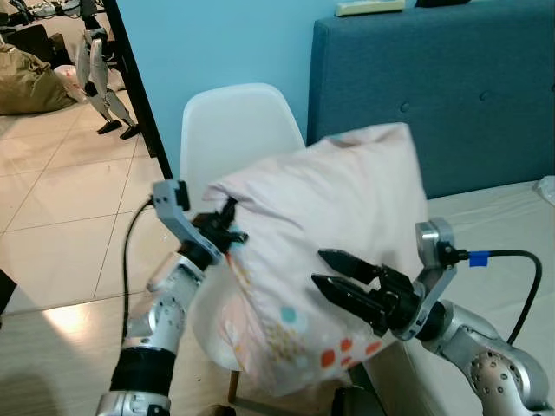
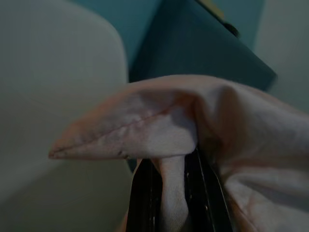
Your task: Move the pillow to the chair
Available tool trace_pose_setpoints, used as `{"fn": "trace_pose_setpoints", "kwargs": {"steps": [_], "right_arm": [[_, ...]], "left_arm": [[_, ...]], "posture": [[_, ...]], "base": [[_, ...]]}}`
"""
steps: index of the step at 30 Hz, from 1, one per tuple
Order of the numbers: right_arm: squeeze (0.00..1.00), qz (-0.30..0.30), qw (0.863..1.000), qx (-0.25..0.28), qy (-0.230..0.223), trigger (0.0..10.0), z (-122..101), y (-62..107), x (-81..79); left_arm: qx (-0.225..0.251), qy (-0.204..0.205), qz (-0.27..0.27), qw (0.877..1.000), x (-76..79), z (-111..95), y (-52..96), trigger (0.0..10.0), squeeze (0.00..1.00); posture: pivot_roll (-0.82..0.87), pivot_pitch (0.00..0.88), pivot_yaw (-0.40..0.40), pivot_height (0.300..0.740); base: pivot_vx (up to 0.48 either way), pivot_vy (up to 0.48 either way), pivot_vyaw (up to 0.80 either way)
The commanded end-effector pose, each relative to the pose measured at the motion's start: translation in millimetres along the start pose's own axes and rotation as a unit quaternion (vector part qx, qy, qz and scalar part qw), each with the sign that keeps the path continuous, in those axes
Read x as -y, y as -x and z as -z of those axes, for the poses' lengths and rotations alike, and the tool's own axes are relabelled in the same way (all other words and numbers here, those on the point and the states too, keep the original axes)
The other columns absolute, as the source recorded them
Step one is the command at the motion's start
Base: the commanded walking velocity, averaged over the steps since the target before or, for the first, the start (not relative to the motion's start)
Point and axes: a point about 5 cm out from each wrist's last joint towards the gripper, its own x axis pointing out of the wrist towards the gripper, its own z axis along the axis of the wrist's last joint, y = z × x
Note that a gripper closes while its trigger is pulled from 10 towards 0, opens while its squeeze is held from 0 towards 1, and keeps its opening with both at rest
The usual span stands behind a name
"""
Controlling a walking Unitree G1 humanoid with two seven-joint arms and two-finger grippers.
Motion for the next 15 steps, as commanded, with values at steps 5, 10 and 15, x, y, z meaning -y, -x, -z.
{"fn": "trace_pose_setpoints", "kwargs": {"steps": [5,10,15], "right_arm": [[0.0,-0.012,0.999,-0.047,0.009,10.0,4,0.1,-10.1],[0.0,0.013,0.988,-0.15,0.017,10.0,26,4.9,-7.3],[0.0,0.082,0.956,-0.28,0.03,10.0,53,19.4,6.5]], "left_arm": [[0.04,-0.049,-0.058,0.996,-19.7,-24,-4.1,0.0,0.0],[0.061,-0.072,-0.085,0.992,-28.7,-39,-6.9,0.0,0.0],[0.085,-0.099,-0.118,0.984,-37.9,-56,-8.2,0.0,0.0]], "posture": [[-0.08,0.022,0.05,0.615],[-0.08,0.021,0.051,0.615],[-0.08,0.019,0.051,0.615]], "base": [[0.0,0.0,0.0],[0.0,0.0,0.0],[0.0,0.0,0.0]]}}
